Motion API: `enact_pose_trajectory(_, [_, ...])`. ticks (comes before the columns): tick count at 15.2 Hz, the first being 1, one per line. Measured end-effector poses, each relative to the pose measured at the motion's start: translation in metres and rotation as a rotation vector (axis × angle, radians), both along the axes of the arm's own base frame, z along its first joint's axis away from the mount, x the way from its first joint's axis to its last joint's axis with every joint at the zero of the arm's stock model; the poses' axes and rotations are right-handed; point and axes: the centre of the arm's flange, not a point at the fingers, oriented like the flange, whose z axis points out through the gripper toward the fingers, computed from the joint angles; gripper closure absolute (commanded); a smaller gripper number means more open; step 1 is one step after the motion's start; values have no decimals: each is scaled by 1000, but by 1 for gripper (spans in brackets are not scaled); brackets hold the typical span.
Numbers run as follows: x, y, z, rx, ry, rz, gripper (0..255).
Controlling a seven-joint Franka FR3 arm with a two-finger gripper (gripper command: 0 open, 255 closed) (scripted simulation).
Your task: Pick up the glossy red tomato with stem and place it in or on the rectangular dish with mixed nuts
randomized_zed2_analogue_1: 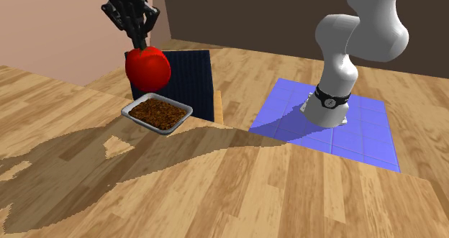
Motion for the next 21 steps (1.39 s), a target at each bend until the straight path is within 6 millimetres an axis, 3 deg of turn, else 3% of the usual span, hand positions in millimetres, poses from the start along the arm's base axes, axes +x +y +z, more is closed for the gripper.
enact_pose_trajectory(12, [1, -1, -65, 0, 0, 0, 255])
enact_pose_trajectory(19, [0, -1, -69, 0, 0, 0, 255])
enact_pose_trajectory(20, [0, -1, -69, 0, 0, 0, 0])
enact_pose_trajectory(21, [0, -1, -69, -1, 0, 0, 0])
